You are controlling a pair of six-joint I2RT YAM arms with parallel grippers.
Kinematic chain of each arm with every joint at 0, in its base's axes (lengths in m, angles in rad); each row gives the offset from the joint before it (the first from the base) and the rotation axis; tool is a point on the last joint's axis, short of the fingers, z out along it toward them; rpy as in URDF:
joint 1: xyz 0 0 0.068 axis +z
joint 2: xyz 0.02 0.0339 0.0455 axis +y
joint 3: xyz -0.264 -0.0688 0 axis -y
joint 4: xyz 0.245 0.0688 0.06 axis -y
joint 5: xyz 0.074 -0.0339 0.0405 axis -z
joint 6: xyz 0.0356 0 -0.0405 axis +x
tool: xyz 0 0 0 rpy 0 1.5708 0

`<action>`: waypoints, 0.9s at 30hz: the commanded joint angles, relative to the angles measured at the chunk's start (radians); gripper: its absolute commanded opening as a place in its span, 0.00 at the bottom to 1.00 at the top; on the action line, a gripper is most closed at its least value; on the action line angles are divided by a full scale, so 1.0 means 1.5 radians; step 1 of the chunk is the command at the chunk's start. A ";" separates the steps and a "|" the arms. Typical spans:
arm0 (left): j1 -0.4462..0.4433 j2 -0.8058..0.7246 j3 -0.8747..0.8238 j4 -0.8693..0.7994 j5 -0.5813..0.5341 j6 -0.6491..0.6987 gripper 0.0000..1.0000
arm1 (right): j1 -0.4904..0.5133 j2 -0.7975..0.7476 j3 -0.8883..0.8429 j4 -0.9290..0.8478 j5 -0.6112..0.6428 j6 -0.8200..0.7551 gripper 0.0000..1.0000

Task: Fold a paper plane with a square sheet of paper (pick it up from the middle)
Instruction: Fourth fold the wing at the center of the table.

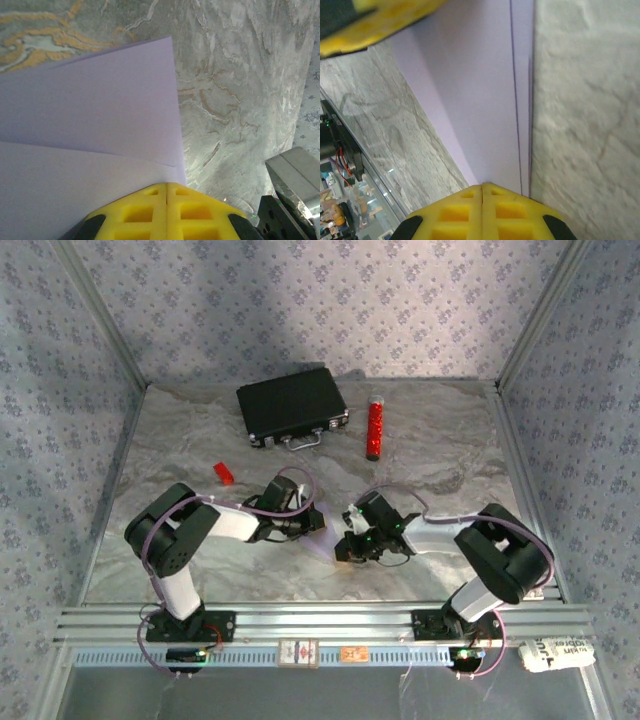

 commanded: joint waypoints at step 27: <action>0.006 0.015 -0.029 -0.046 -0.034 -0.007 0.03 | -0.013 -0.033 0.078 -0.059 0.029 0.032 0.02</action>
